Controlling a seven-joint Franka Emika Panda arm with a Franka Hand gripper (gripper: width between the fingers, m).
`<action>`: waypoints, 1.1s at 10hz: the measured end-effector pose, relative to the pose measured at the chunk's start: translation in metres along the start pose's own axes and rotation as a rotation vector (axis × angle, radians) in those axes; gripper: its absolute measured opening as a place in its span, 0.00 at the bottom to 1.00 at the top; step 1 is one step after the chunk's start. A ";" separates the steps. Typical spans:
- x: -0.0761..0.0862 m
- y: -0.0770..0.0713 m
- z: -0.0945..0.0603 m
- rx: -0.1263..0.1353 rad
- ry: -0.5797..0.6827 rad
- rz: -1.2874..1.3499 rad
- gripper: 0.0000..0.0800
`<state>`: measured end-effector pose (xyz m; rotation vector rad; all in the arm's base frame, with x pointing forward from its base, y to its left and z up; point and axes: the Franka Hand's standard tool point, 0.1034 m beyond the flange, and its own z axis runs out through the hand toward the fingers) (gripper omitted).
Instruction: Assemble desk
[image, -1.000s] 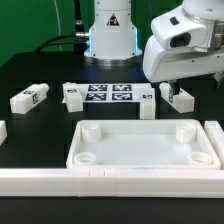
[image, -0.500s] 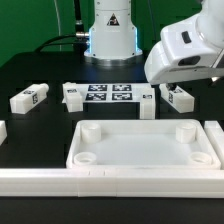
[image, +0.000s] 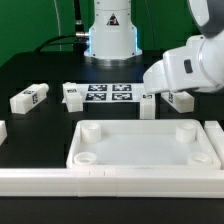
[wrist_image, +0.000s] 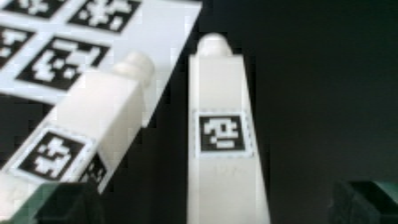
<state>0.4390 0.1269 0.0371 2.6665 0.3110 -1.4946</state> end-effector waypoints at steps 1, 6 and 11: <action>0.004 -0.001 0.000 0.001 0.016 -0.001 0.81; 0.018 -0.002 0.015 0.004 0.034 -0.008 0.81; 0.023 -0.004 0.023 0.006 0.043 -0.009 0.75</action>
Offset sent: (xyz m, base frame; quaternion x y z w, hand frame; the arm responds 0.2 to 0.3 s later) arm -0.0040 0.0009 -0.0127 -0.0030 0.0156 -0.0037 0.9999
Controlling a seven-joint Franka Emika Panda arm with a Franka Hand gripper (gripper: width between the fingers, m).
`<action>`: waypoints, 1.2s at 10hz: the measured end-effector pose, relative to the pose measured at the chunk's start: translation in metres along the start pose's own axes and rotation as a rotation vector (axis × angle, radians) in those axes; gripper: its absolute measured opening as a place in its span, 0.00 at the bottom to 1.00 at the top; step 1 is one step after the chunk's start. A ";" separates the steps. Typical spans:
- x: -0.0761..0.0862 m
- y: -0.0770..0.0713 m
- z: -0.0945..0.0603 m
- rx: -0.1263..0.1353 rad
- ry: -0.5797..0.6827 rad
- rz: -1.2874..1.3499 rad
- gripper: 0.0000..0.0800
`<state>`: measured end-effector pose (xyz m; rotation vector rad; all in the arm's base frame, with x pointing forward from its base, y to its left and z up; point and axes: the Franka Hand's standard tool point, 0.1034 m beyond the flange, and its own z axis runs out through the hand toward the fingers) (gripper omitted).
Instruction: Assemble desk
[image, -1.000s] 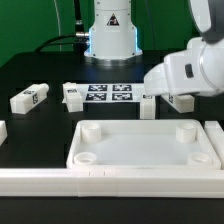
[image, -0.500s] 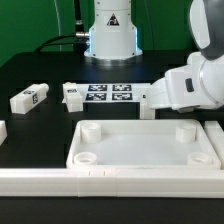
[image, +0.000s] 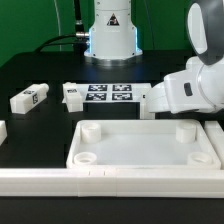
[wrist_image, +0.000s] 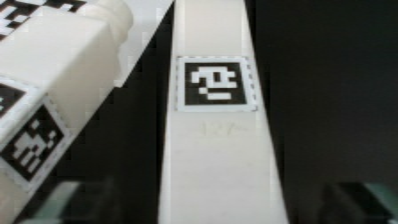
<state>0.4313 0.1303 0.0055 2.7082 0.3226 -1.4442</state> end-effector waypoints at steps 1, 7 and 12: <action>0.000 0.000 0.000 0.000 0.000 0.000 0.53; -0.001 -0.002 -0.002 0.012 0.003 0.000 0.36; -0.052 0.008 -0.065 0.114 0.071 0.002 0.36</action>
Offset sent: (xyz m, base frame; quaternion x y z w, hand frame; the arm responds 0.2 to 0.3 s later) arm -0.0006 0.0037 0.0000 0.0094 0.0011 0.0033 0.9999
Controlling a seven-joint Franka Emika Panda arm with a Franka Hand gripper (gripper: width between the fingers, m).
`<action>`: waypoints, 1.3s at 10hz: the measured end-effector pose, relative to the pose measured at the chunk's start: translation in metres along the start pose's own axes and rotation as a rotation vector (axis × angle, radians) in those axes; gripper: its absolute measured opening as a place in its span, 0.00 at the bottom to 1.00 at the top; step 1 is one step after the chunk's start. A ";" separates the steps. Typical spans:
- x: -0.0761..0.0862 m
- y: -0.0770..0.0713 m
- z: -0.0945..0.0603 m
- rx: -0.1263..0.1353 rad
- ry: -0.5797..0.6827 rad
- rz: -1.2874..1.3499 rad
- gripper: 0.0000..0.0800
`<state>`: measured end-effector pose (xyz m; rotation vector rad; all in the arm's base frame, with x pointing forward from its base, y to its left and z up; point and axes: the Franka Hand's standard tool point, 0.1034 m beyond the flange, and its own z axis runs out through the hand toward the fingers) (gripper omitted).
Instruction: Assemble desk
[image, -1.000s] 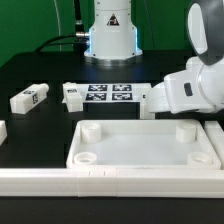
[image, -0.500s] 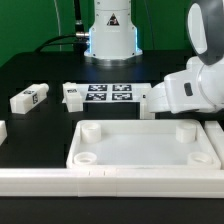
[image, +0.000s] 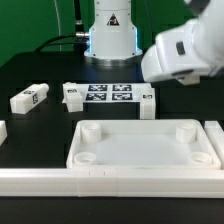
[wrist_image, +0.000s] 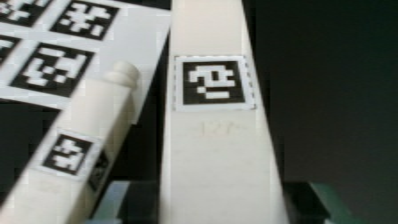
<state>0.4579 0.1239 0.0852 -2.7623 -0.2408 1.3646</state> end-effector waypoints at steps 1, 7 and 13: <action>0.003 -0.002 0.007 -0.002 0.000 -0.002 0.36; 0.009 0.007 -0.027 -0.005 0.265 -0.019 0.36; 0.001 0.011 -0.083 -0.031 0.661 -0.007 0.36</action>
Offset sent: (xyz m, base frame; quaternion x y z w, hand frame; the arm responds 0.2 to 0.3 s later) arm 0.0000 0.0000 0.0000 0.0000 0.0000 0.0000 1.0000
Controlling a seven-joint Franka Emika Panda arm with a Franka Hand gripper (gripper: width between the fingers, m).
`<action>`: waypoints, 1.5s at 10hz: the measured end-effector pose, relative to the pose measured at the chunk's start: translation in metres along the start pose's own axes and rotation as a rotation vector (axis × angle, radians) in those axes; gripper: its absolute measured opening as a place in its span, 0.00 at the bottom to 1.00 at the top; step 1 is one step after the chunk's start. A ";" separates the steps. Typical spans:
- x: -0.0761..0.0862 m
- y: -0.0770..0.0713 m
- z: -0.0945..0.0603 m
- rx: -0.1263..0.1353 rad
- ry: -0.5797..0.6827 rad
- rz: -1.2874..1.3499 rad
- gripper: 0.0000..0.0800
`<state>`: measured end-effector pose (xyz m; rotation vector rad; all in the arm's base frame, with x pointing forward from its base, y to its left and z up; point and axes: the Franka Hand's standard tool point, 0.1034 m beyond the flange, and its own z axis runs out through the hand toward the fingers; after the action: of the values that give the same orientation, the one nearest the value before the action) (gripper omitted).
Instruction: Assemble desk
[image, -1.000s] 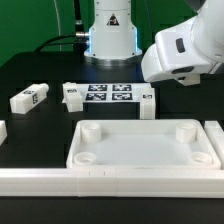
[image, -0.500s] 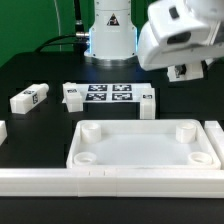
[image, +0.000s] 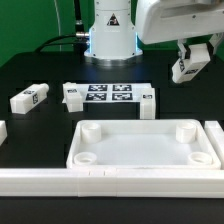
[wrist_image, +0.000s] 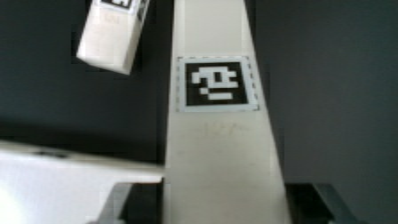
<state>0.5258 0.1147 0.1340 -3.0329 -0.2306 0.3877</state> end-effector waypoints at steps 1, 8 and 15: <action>0.002 0.001 -0.002 -0.002 0.060 -0.003 0.36; 0.033 0.014 -0.026 -0.009 0.511 0.031 0.36; 0.063 0.024 -0.047 -0.037 0.659 -0.018 0.36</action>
Offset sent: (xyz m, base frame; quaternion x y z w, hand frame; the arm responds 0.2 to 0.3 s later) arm 0.0233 -0.0088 0.0207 0.0114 0.1680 0.0473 0.9846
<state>0.6019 0.0984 0.1621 -2.9843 -0.2132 -0.6177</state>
